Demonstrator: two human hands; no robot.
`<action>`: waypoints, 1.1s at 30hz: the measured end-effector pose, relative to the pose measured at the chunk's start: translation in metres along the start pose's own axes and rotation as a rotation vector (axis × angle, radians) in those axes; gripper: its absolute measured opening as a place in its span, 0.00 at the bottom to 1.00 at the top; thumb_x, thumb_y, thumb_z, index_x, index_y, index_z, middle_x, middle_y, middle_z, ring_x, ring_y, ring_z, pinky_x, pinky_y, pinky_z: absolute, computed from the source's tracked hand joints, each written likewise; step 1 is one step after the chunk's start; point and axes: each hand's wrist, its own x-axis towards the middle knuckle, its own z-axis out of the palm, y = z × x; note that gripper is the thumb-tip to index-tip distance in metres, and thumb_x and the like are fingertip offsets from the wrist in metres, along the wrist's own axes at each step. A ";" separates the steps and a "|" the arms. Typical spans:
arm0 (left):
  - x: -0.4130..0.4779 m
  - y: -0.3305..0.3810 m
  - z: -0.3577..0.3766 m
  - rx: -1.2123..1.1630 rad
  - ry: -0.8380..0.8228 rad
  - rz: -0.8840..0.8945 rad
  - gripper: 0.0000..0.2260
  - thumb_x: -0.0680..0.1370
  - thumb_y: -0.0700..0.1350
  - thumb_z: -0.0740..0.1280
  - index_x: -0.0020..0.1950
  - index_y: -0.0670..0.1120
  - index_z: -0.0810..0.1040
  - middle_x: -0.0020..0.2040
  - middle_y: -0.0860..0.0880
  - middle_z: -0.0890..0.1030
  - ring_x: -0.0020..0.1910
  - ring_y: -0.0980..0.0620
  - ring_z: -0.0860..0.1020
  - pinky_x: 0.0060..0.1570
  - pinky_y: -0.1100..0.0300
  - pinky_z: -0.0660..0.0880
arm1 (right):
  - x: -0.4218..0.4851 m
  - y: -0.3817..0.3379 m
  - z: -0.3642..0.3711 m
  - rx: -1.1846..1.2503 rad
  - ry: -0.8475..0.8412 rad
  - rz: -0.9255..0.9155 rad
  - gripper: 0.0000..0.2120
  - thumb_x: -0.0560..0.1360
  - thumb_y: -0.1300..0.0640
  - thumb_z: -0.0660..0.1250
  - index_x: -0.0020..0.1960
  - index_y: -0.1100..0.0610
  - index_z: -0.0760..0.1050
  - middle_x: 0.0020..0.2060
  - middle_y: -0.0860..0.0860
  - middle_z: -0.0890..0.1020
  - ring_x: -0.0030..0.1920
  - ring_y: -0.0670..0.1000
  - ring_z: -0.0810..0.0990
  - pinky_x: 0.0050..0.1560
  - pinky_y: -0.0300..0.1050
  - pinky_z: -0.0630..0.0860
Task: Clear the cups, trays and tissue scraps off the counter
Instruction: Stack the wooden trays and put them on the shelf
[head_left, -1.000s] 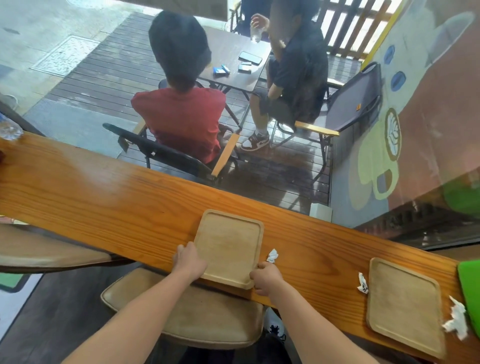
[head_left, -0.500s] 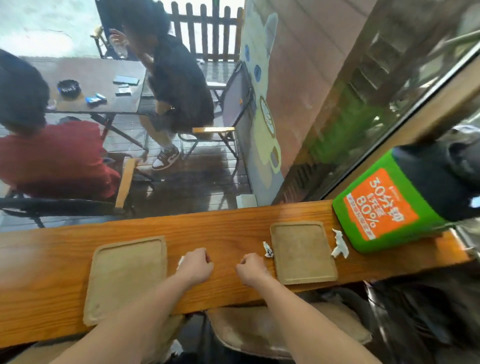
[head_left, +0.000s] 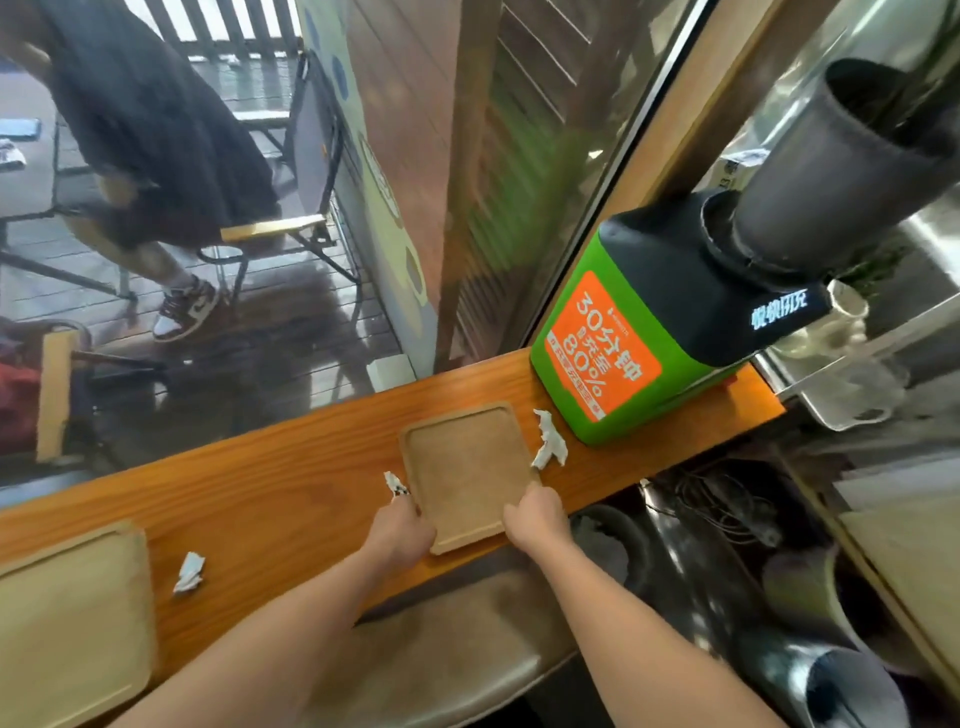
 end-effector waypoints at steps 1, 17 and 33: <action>0.004 0.003 0.005 -0.016 0.006 -0.026 0.09 0.78 0.44 0.63 0.56 0.43 0.75 0.54 0.44 0.80 0.49 0.45 0.79 0.48 0.54 0.78 | 0.005 0.004 -0.003 0.006 0.017 0.012 0.18 0.78 0.54 0.63 0.66 0.59 0.72 0.63 0.57 0.75 0.61 0.59 0.76 0.56 0.49 0.75; 0.028 0.007 0.035 -0.516 0.176 -0.381 0.14 0.73 0.41 0.71 0.58 0.42 0.78 0.54 0.44 0.82 0.48 0.45 0.76 0.52 0.54 0.76 | 0.046 0.031 0.005 0.438 -0.123 0.152 0.37 0.75 0.49 0.69 0.78 0.60 0.58 0.75 0.56 0.62 0.74 0.59 0.64 0.73 0.56 0.65; 0.007 -0.011 0.002 -0.894 -0.060 -0.358 0.21 0.78 0.38 0.70 0.68 0.44 0.66 0.62 0.41 0.77 0.53 0.44 0.79 0.49 0.49 0.80 | 0.024 0.023 0.010 0.767 -0.289 0.276 0.16 0.78 0.53 0.68 0.64 0.55 0.70 0.53 0.54 0.80 0.52 0.56 0.80 0.45 0.51 0.81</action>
